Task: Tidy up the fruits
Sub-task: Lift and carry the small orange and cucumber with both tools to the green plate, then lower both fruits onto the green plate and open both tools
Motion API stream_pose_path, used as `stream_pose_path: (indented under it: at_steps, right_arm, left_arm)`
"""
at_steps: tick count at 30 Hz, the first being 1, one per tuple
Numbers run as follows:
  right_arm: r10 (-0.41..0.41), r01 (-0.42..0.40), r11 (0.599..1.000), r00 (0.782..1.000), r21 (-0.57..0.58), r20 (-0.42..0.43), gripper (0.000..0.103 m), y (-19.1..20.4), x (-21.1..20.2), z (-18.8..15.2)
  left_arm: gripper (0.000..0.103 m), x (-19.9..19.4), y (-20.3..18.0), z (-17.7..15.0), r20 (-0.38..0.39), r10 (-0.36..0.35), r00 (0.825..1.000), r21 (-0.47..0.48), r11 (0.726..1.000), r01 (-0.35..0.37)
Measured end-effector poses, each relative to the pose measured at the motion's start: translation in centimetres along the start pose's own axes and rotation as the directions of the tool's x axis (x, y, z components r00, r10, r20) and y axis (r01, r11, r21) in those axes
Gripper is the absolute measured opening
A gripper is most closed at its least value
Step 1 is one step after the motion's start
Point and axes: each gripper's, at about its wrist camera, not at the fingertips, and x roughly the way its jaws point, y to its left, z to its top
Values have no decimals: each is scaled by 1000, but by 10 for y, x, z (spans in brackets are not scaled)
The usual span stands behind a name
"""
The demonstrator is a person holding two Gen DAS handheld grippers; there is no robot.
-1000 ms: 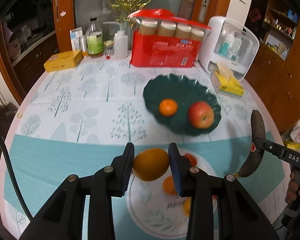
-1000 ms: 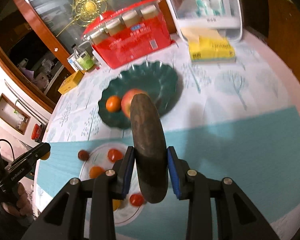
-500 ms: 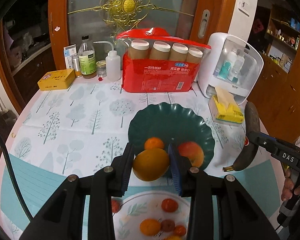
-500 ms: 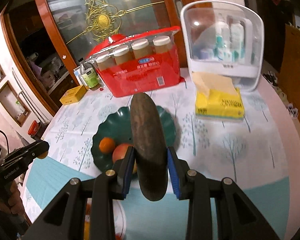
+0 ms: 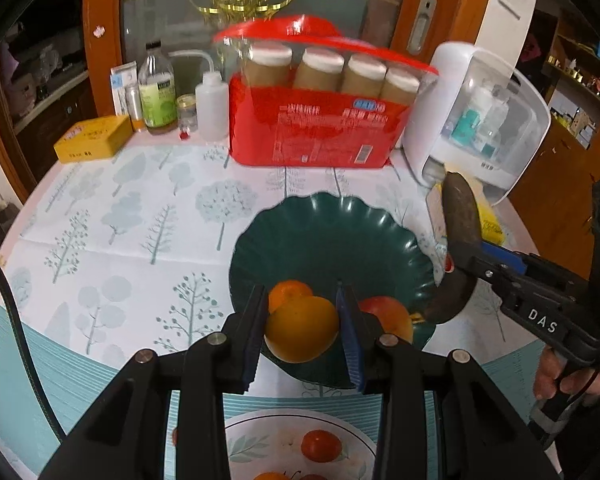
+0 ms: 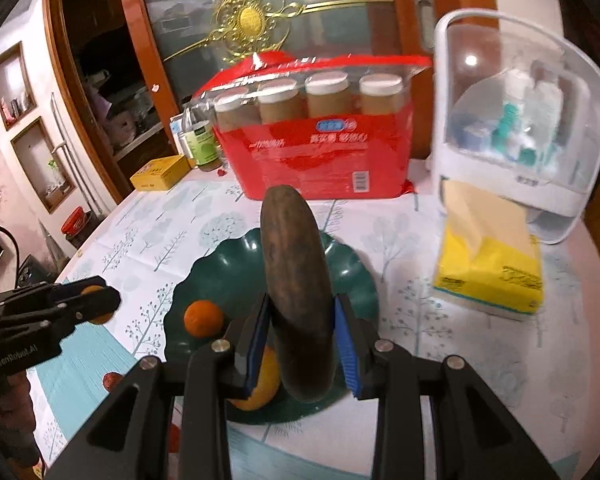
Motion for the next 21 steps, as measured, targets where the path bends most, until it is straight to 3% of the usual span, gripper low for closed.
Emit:
stream_pose_path:
  at_steps: [12,19,21]
  right_arm:
    - [18,-17,1000,999,21,-32,33,-7,38,-10]
    - [14,-12,999,1000,53,-28,35,-13,49,-15]
    - [6,-4,999,999,47,-46,36,-13,53,-15]
  left_arm:
    - [34,69,-7,-15,-134,-46,990,-3,999,46]
    - [35,82,-11,-17,-167,-60,984,9,998,62]
    - [44,82,-10,-16,-163,-59,985,5,998,60]
